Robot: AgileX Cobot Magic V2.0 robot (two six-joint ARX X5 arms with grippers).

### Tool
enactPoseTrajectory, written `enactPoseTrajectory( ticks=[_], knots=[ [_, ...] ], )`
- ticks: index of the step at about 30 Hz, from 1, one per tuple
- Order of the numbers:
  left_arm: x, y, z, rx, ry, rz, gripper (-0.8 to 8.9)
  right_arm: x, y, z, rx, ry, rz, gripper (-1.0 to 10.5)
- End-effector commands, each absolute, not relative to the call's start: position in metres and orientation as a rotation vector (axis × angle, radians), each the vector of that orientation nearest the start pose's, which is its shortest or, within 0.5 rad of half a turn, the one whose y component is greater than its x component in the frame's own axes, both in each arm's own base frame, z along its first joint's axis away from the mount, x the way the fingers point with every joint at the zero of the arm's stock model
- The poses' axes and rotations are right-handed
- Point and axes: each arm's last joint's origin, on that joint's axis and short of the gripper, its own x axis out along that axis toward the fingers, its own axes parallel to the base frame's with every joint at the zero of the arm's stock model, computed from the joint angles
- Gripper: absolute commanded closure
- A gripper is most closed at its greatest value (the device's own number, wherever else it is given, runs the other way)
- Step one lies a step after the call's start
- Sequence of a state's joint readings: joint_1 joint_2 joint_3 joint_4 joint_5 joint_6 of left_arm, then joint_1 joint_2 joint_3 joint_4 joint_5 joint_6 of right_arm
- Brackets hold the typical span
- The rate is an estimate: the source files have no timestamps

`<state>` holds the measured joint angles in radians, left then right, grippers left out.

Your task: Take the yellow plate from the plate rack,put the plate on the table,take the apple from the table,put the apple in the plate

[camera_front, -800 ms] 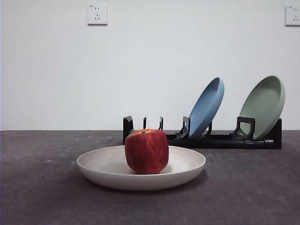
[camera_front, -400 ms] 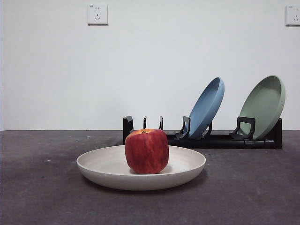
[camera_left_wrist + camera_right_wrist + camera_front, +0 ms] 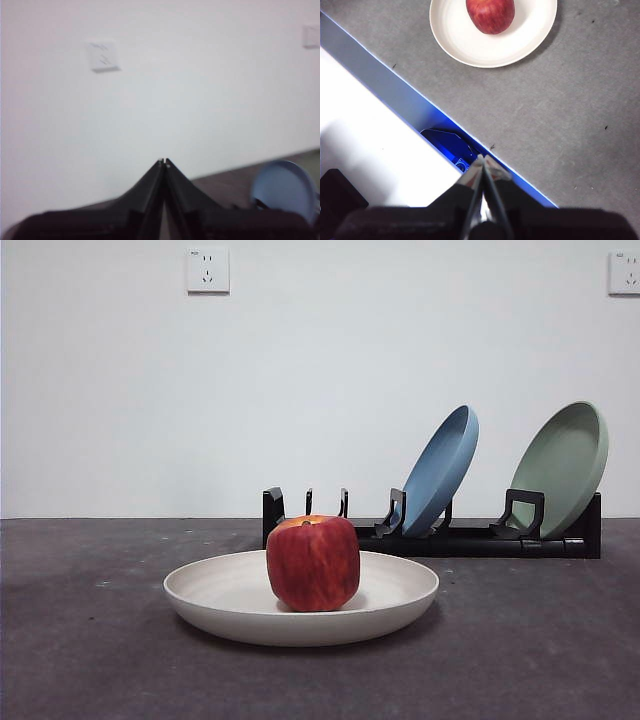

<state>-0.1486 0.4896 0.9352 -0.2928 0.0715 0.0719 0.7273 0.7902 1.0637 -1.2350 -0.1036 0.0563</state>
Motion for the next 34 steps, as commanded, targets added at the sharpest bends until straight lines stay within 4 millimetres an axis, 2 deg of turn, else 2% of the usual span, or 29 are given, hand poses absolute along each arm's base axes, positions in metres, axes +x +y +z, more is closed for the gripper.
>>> enactPoseTrajectory(
  ticks=[1,8,16,26,34],
  knots=[
    [0.079,-0.010,0.365,0.089,-0.145,-0.173,8.16,0.080,0.075,0.335,-0.251,0.963,0.733,9.5],
    [0.081,-0.005,0.282,0.068,-0.088,-0.110,8.16,0.080,0.075,0.335,-0.250,0.963,0.733,9.5],
    [0.089,-0.003,0.217,0.044,0.000,-0.090,8.16,0.080,0.075,0.335,-0.250,0.963,0.733,9.5],
    [0.095,-0.003,0.166,-0.004,0.078,-0.085,8.16,0.080,0.075,0.335,-0.250,0.963,0.733,9.5],
    [0.097,-0.003,0.151,-0.013,0.136,-0.085,8.16,0.080,0.075,0.335,-0.251,0.963,0.733,9.5]
  ],
)
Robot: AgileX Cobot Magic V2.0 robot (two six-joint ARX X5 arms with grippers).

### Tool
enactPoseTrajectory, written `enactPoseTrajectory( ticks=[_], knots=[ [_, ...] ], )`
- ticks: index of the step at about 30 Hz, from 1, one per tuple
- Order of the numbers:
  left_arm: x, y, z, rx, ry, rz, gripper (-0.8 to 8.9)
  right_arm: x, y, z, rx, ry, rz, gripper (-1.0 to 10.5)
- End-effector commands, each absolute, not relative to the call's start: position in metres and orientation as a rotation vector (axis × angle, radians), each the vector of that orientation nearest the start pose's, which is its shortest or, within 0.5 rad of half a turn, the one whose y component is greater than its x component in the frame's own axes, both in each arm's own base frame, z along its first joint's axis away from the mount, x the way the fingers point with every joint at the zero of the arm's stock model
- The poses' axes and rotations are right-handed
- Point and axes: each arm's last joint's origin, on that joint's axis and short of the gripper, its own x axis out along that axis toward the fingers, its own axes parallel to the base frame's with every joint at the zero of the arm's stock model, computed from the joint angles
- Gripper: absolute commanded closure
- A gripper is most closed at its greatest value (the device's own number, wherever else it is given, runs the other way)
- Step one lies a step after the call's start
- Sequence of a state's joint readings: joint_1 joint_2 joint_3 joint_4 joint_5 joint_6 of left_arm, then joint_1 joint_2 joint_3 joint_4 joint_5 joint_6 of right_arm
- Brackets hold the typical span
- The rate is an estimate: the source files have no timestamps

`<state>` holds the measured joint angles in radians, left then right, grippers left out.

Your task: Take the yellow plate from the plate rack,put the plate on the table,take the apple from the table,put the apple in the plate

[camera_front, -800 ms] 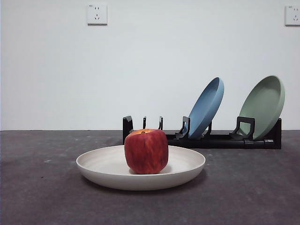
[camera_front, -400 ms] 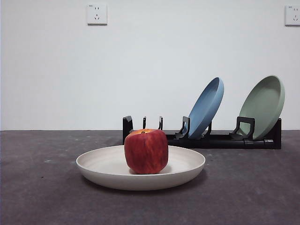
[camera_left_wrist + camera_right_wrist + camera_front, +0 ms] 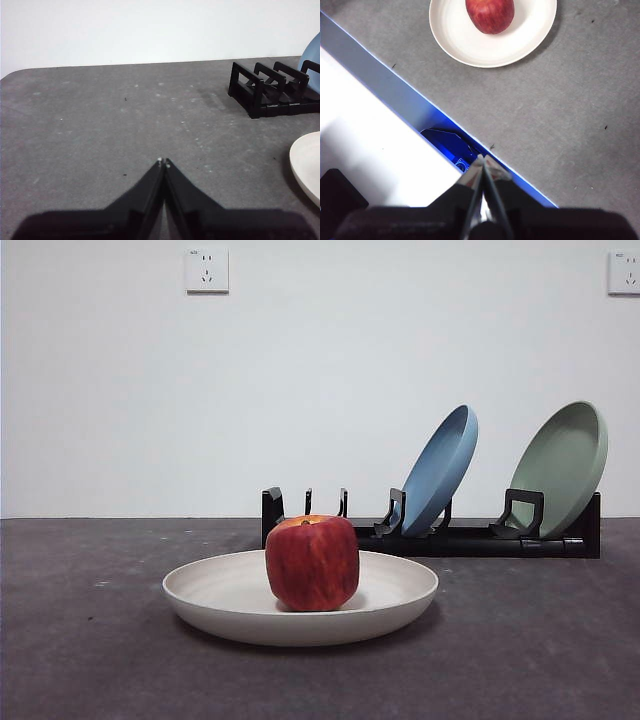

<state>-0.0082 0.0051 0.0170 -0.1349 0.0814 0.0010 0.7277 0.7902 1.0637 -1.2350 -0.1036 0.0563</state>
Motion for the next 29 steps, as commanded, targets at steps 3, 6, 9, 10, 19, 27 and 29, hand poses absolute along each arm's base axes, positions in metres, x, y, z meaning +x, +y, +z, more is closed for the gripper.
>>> enactPoseTrajectory(
  ticks=[3,6,9,10,19,27,29],
  knots=[
    [0.0961,-0.0028,0.1483,-0.015,0.168,-0.085,8.16,0.0796,0.0749,0.3346,-0.250,0.963,0.733,9.5],
    [0.0959,-0.0029,0.1473,-0.028,0.179,-0.086,8.16,0.0796,0.0749,0.3346,-0.250,0.963,0.733,9.5],
    [0.0960,-0.0029,0.1475,-0.052,0.178,-0.084,8.16,0.0796,0.0749,0.3346,-0.250,0.963,0.733,9.5],
    [0.0960,-0.0028,0.1476,-0.052,0.178,-0.083,8.16,0.0796,0.0749,0.3346,-0.250,0.963,0.733,9.5],
    [0.0960,-0.0028,0.1476,-0.051,0.178,-0.081,8.16,0.0796,0.0749,0.3346,-0.250,0.963,0.733,9.5],
    [0.0960,-0.0028,0.1476,-0.051,0.178,-0.081,8.16,0.0796,0.0749,0.3345,-0.251,0.963,0.733,9.5],
    [0.0960,-0.0028,0.1476,-0.051,0.178,-0.081,8.16,0.0799,0.0750,0.3347,-0.255,0.957,0.731,9.5]
  ],
)
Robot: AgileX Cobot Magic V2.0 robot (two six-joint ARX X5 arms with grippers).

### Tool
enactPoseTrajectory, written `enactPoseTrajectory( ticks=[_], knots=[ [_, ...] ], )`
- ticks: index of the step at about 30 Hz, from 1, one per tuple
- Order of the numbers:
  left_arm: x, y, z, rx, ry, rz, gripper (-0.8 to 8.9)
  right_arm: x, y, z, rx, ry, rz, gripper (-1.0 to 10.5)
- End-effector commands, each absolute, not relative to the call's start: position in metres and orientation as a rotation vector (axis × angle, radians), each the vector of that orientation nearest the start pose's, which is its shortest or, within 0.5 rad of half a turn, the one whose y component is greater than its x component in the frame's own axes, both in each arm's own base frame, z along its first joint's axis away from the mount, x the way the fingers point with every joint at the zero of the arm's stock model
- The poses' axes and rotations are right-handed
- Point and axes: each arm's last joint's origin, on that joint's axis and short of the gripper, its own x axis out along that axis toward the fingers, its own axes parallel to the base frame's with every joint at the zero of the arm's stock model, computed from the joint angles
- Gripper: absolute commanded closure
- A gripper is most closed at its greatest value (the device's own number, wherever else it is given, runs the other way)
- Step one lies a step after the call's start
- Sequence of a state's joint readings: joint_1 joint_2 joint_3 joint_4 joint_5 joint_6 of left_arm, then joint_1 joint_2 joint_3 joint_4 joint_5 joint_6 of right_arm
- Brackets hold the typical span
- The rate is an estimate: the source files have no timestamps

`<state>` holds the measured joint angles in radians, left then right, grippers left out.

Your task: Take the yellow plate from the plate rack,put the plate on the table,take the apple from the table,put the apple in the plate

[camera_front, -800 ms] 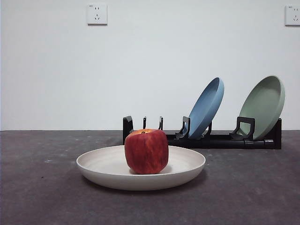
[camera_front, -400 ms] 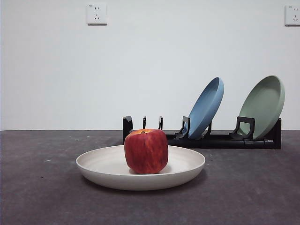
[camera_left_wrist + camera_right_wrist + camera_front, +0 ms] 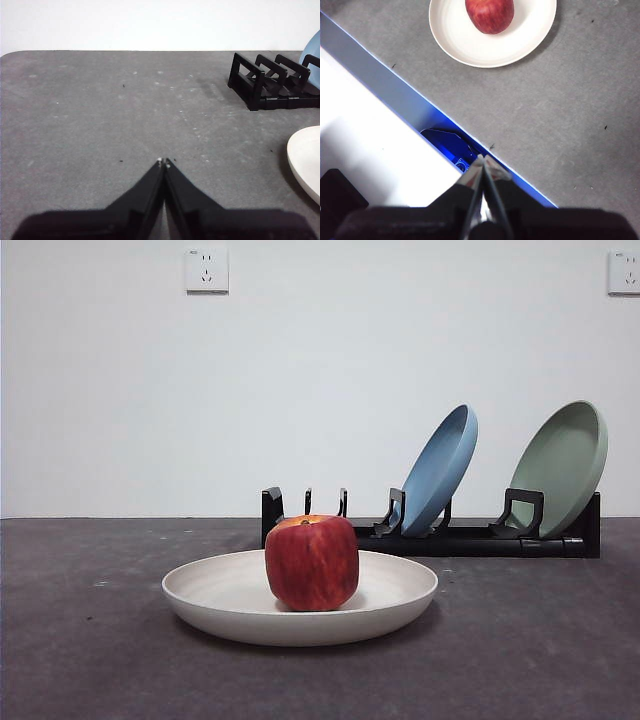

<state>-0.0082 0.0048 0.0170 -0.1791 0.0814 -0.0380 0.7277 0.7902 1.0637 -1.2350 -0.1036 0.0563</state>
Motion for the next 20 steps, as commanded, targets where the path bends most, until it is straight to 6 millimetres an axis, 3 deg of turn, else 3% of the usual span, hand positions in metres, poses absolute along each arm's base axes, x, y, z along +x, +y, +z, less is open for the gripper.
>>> enactPoseTrajectory(
  ticks=[1,7,14,17,20],
  knots=[
    [0.096,-0.003,0.148,-0.051,0.178,-0.081,8.16,0.080,0.075,0.335,-0.257,0.953,0.732,9.5],
    [0.096,-0.003,0.148,-0.051,0.178,-0.081,8.16,0.077,0.065,0.340,-0.245,0.880,0.717,9.5],
    [0.096,-0.003,0.148,-0.051,0.178,-0.081,8.16,0.078,0.039,0.353,-0.056,0.466,0.541,9.5],
    [0.096,-0.003,0.148,-0.051,0.178,-0.081,8.16,0.078,0.029,0.340,-0.009,0.342,0.467,9.5],
    [0.096,-0.003,0.148,-0.051,0.178,-0.081,8.16,0.082,0.021,0.314,0.009,0.242,0.370,9.5]
  ],
)
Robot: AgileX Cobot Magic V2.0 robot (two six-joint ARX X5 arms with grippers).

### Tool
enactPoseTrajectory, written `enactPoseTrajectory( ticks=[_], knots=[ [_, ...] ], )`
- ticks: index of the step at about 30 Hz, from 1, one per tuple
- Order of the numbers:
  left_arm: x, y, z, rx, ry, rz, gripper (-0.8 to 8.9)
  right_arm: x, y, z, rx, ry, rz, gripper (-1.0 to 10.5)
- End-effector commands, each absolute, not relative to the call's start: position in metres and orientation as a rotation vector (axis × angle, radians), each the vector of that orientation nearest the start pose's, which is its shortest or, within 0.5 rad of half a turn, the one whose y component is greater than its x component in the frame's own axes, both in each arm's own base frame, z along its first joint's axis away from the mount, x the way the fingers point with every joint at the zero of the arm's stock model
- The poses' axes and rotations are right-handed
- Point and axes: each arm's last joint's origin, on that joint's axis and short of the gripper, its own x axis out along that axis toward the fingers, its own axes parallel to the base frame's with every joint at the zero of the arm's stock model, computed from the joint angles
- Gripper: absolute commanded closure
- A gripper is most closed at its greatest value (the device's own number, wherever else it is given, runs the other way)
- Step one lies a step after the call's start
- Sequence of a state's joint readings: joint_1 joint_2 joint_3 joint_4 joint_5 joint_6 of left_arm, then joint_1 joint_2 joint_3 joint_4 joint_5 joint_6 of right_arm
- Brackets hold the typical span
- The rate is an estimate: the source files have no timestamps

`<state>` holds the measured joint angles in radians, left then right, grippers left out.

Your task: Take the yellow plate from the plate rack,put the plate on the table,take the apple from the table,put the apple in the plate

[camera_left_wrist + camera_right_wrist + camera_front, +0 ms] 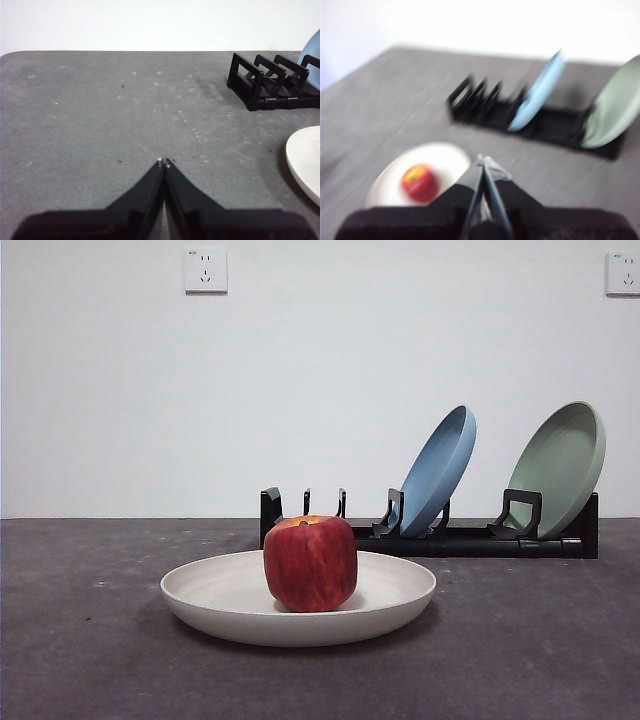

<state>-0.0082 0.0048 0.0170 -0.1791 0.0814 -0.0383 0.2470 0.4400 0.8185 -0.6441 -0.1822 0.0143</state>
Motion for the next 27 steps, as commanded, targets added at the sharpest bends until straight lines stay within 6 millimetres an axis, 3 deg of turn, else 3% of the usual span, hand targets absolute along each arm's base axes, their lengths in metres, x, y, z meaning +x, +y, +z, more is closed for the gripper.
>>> enactPoseTrajectory(
  ticks=[1,8,15,22,27],
  knots=[
    [0.096,-0.003,0.148,-0.051,0.178,-0.081,8.16,0.083,0.019,0.305,0.014,0.213,0.345,9.5],
    [0.096,-0.003,0.148,-0.051,0.178,-0.081,8.16,0.090,0.009,0.233,0.105,0.103,0.213,9.5],
    [0.096,-0.003,0.148,-0.051,0.178,-0.081,8.16,0.092,0.008,0.181,0.155,0.154,0.177,9.5],
    [0.096,-0.003,0.148,-0.051,0.178,-0.081,8.16,0.094,0.008,0.154,0.186,0.212,0.172,9.5],
    [0.096,-0.003,0.148,-0.051,0.178,-0.081,8.16,0.094,0.008,0.150,0.188,0.211,0.171,9.5]
  ],
)
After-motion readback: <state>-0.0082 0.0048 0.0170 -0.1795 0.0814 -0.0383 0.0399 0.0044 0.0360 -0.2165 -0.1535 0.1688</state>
